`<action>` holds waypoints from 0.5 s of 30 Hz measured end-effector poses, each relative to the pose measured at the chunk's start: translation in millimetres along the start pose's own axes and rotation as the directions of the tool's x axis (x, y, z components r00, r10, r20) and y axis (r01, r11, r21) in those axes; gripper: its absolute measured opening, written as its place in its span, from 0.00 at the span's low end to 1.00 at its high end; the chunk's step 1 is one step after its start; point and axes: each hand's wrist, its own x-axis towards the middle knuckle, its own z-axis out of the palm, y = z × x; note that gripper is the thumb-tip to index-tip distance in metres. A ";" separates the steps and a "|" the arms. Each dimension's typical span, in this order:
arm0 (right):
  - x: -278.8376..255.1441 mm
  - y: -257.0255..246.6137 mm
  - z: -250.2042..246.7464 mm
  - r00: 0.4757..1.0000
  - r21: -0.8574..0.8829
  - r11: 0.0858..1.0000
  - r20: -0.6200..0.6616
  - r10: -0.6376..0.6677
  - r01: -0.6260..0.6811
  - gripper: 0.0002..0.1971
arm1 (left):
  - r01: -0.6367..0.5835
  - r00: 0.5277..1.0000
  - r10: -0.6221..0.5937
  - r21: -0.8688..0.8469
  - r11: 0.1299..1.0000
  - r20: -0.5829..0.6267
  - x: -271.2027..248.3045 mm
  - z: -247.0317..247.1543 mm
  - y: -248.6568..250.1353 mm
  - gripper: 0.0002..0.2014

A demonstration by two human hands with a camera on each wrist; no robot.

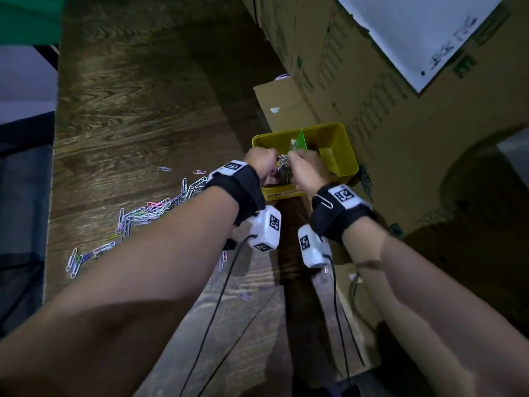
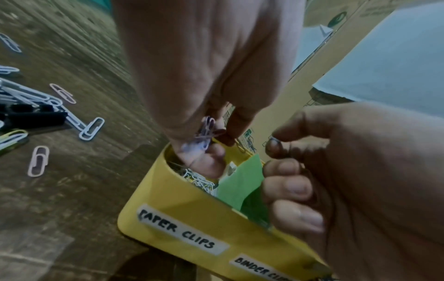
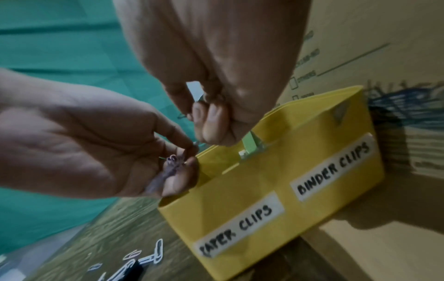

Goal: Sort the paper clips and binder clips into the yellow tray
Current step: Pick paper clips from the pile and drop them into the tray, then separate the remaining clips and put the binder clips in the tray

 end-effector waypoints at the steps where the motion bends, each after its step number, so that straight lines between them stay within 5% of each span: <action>1: 8.2 -3.1 -1.1 1.000 -0.056 0.998 -0.004 -0.004 0.004 0.14 | -0.023 1.000 0.023 0.071 0.997 -0.001 4.3 2.0 1.5 0.12; 5: 28.5 -11.4 -2.7 0.999 -0.258 0.966 0.023 -0.024 0.030 0.14 | -0.046 0.999 0.043 0.228 0.973 0.019 15.6 -1.6 -2.9 0.12; 15: 25.0 -20.6 19.3 0.994 -0.416 0.909 0.108 0.015 0.032 0.22 | -0.100 0.990 0.112 -0.134 0.986 0.084 -36.3 -44.8 -8.5 0.11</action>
